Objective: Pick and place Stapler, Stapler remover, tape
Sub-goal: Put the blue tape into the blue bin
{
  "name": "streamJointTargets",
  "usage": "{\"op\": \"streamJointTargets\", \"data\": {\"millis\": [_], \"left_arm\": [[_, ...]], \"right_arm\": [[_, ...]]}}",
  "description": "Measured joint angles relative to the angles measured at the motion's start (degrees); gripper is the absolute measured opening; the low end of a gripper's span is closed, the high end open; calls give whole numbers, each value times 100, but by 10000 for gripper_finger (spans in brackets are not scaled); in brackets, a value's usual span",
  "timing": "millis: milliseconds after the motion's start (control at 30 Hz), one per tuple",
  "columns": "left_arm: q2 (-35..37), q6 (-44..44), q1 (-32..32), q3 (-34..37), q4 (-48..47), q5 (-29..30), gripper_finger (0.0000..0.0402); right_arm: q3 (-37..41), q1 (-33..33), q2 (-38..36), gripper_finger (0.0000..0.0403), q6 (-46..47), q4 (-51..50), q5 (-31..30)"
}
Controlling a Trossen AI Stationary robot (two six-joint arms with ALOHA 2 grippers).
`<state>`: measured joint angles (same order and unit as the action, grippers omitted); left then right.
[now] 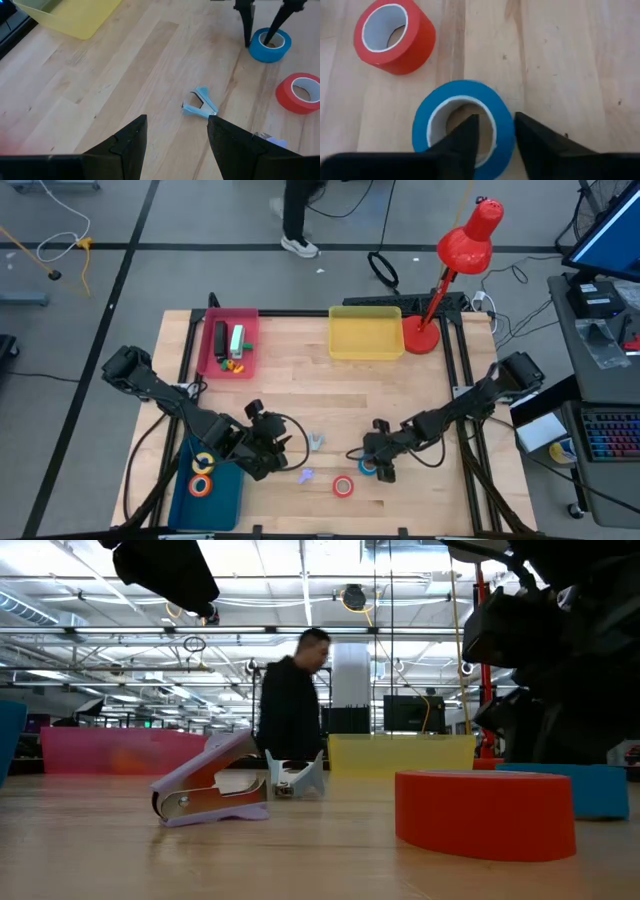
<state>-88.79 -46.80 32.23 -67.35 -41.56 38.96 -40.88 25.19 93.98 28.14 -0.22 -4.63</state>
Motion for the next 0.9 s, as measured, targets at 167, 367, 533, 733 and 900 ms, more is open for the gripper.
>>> {"op": "streamJointTargets", "data": {"millis": [167, 367, 533, 733, 900], "left_arm": [[0, 142, -2, 0, 218, 0, 209], [0, 792, -23, 2, 908, -194, 209], [0, 1605, -98, 2, 1824, -722, 209], [0, 2521, -203, 2, 2625, -1148, 209], [0, 2981, -313, 2, 3065, -1356, 209]], "right_arm": [[28, -12, -146, 32, -523, 178, -158], [26, -63, -647, 33, -1345, 1126, -823], [37, -85, -911, 33, -2449, 2437, -919], [33, -85, -929, 33, -3617, 3912, -894], [33, -85, -929, 33, -4260, 4672, -893]]}}
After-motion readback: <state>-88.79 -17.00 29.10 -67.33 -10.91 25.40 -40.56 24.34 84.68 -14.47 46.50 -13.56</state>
